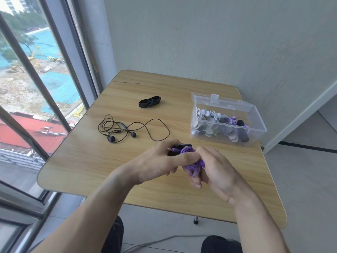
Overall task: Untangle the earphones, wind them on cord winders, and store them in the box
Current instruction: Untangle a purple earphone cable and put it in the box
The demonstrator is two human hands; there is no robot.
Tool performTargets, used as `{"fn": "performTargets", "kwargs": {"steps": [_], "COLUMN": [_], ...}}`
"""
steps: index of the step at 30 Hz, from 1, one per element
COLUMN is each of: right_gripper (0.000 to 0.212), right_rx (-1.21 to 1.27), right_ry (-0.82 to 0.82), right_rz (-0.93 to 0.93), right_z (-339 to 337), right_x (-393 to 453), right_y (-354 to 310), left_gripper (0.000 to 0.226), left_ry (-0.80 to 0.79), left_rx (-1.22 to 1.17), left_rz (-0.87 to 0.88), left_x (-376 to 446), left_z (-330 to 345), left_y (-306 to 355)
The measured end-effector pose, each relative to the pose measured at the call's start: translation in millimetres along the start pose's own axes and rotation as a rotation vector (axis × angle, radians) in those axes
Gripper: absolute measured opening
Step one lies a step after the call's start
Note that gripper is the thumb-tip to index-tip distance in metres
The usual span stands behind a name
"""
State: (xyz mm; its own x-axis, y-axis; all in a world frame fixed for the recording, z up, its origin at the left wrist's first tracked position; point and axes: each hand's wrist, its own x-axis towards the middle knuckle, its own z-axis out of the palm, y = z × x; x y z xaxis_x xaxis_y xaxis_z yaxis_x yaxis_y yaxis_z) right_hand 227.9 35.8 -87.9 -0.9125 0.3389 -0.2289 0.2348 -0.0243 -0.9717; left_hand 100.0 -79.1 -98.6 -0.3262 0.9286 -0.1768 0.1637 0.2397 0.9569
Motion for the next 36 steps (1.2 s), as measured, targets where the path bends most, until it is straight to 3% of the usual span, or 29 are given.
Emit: {"fn": "performTargets", "kwargs": {"steps": [4, 8, 14, 19, 23, 31, 36], "right_gripper": [0.04, 0.037, 0.009, 0.015, 0.02, 0.025, 0.016], "right_rx": [0.043, -0.206, -0.384, -0.394, -0.402, -0.12, 0.445], "right_ry": [0.03, 0.075, 0.338, 0.536, 0.599, 0.608, 0.556], "right_rz": [0.007, -0.123, -0.398, -0.434, -0.376, -0.252, -0.058], "right_z": [-2, -7, 2, 15, 17, 26, 28], "right_x": [2, 8, 11, 12, 17, 18, 15], "right_y": [4, 14, 21, 21, 26, 21, 13], "left_gripper": [0.053, 0.059, 0.053, 0.056, 0.063, 0.067, 0.056], "left_ry": [-0.005, -0.083, 0.01, 0.055, 0.122, 0.228, 0.191], "left_rx": [-0.012, -0.114, -0.128, -0.138, -0.008, 0.131, -0.11], "left_rz": [-0.005, 0.031, -0.077, -0.11, -0.096, -0.054, -0.096], "left_x": [1, 1, 5, 7, 8, 6, 6], "left_z": [2, 4, 4, 6, 7, 9, 15], "left_y": [0, -1, -7, -7, -9, -6, -2]}}
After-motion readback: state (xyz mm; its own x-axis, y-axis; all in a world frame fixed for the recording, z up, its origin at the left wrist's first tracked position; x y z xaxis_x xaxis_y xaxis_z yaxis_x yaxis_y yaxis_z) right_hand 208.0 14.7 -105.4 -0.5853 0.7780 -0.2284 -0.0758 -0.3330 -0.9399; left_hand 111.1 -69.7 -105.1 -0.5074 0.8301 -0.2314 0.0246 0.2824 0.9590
